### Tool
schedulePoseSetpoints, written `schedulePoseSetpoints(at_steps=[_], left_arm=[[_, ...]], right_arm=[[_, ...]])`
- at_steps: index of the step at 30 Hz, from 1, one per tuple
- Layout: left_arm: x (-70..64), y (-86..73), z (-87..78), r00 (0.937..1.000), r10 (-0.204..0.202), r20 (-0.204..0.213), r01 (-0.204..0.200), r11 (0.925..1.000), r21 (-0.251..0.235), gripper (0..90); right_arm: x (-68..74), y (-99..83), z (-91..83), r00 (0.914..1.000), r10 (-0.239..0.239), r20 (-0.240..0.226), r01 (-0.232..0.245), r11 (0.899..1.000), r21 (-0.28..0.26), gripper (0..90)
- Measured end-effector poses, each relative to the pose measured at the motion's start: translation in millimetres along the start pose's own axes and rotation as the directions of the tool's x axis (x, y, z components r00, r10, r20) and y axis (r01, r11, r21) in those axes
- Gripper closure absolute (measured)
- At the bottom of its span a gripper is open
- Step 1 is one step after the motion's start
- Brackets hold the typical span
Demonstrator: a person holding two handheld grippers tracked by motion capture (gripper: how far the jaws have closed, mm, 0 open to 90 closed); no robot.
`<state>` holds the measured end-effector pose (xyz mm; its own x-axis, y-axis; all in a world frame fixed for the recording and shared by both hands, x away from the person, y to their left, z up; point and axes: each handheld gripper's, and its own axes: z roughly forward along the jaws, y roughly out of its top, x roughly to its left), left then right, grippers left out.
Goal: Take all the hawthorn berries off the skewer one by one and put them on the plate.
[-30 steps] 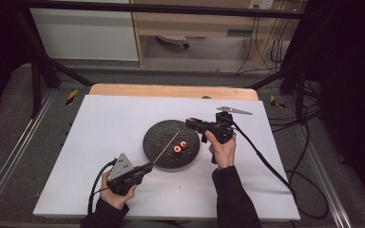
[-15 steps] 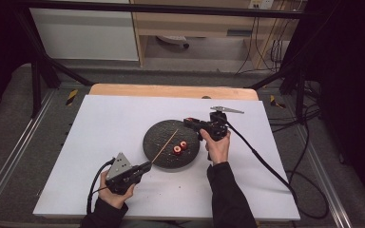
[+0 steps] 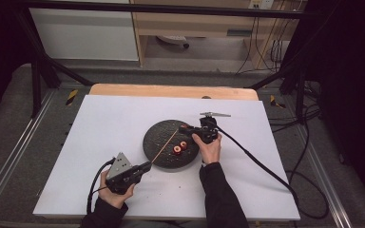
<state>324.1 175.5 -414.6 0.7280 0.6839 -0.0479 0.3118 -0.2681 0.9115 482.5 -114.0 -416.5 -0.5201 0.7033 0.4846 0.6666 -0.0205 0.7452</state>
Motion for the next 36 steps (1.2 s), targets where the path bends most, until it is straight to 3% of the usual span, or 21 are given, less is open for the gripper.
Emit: schedulePoseSetpoints(at_steps=[6,19,25,29,36], left_arm=[[0.4,-0.5,0.7,1.0000,-0.002,0.001,0.002,1.0000,0.007,88.1],[0.6,-0.9,1.4,1.0000,-0.002,0.002,0.002,0.9999,0.014,88.1],[1.4,-0.9,1.1,1.0000,-0.003,0.000,0.003,0.9999,0.013,88.1],[2.3,-0.8,0.8,1.0000,-0.006,-0.002,0.006,0.9998,0.016,88.1],[3.4,-0.4,1.3,1.0000,-0.009,-0.004,0.009,0.9997,0.025,88.1]], right_arm=[[-6.4,-11.7,15.7,0.9996,-0.007,0.026,0.005,0.999,0.052,63.7],[-13.0,-21.2,27.4,0.9962,-0.042,0.076,0.035,0.996,0.087,60.7],[-7.1,-14.9,14.5,0.9953,-0.065,0.072,0.061,0.996,0.062,50.8],[-0.3,-13.3,-0.2,0.9948,-0.090,0.049,0.087,0.995,0.053,39.1],[7.2,-16.9,-34.9,0.9833,-0.178,0.040,0.175,0.983,0.063,15.9]])
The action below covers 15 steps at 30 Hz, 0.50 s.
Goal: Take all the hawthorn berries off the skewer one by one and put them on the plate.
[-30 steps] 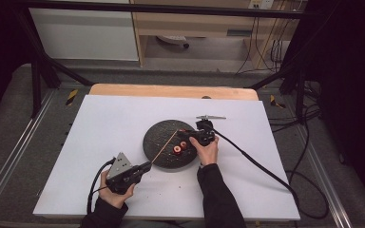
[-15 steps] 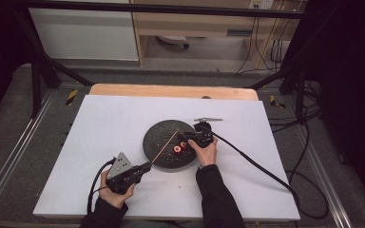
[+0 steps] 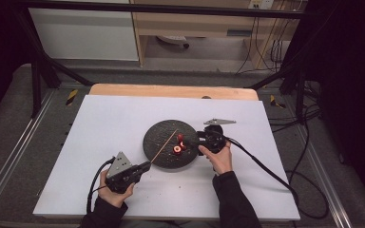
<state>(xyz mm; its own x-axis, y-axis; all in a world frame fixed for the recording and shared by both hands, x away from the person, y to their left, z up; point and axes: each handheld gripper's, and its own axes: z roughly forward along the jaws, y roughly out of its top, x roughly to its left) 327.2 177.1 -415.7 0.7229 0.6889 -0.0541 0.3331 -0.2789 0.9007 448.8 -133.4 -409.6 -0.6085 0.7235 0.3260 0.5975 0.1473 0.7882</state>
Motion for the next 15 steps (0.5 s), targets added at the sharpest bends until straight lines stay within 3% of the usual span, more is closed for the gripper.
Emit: schedulePoseSetpoints(at_steps=[6,15], left_arm=[[0.8,1.0,2.4,1.0000,-0.004,0.003,0.004,0.9998,0.017,88.1],[6.7,8.0,1.8,0.9997,-0.025,0.003,0.025,0.9994,0.025,88.1]], right_arm=[[-0.1,-16.3,-25.1,0.9967,-0.081,0.004,0.081,0.997,0.017,6.0],[-9.1,-44.3,-52.2,0.9899,-0.141,0.012,0.141,0.989,0.048,0.4]])
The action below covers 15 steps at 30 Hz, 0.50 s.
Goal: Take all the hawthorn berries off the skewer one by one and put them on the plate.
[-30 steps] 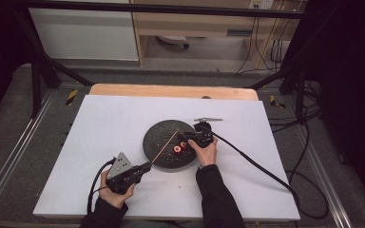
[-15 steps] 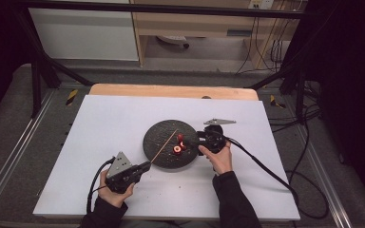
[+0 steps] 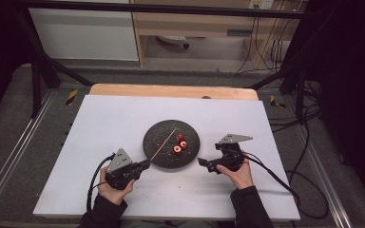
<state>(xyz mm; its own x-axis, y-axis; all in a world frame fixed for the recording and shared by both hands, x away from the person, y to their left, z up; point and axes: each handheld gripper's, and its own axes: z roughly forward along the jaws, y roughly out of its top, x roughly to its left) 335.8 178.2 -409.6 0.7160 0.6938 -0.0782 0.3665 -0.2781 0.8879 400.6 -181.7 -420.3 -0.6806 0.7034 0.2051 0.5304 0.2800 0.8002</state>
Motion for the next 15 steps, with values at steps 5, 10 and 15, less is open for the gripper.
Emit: schedulePoseSetpoints(at_steps=[5,10,15], left_arm=[[5.5,8.7,1.0,0.9997,-0.022,-0.001,0.022,0.9997,0.002,88.1],[11.1,19.3,5.6,0.9995,-0.028,-0.013,0.028,0.9995,0.014,88.1],[15.0,27.2,14.1,0.9991,-0.035,-0.022,0.036,0.9988,0.033,88.1]], right_arm=[[-5.4,-16.5,-11.3,0.9998,-0.019,0.010,0.019,1.000,0.011,0.5],[-14.1,-36.0,-22.5,0.9995,-0.027,0.018,0.027,1.000,0.012,0.9],[-23.6,-52.5,-32.8,0.9995,0.001,0.031,-0.001,1.000,0.008,0.9]])
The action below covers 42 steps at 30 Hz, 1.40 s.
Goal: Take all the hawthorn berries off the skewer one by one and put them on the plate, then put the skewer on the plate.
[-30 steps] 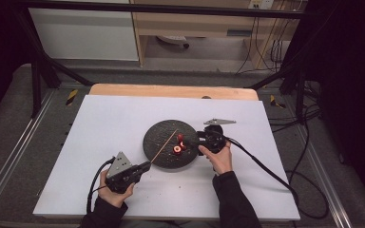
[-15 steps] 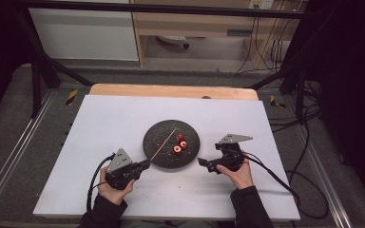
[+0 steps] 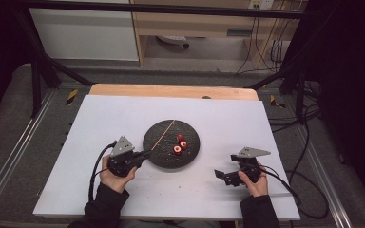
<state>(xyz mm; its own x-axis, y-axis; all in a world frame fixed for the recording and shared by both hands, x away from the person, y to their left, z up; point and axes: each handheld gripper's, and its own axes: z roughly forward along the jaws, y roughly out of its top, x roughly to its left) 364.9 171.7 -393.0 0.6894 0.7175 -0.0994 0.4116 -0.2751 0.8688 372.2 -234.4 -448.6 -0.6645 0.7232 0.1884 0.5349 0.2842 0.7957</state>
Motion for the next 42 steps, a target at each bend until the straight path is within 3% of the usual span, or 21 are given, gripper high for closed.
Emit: schedulePoseSetpoints(at_steps=[9,26,42], left_arm=[[1.1,15.0,18.0,0.9998,-0.018,-0.004,0.018,0.9995,0.027,88.1],[5.8,32.6,55.4,0.9966,-0.041,-0.071,0.047,0.9957,0.080,88.1],[9.4,25.6,96.1,0.9876,-0.047,-0.150,0.072,0.9825,0.171,88.1]], right_arm=[[-7.6,-14.2,-12.8,0.9995,0.031,0.002,-0.031,0.999,-0.040,1.0],[-6.6,-16.5,-10.9,0.9999,0.011,-0.004,-0.011,1.000,-0.009,0.9],[-6.1,-16.8,-11.3,0.9999,0.005,-0.011,-0.005,1.000,-0.009,0.9]])
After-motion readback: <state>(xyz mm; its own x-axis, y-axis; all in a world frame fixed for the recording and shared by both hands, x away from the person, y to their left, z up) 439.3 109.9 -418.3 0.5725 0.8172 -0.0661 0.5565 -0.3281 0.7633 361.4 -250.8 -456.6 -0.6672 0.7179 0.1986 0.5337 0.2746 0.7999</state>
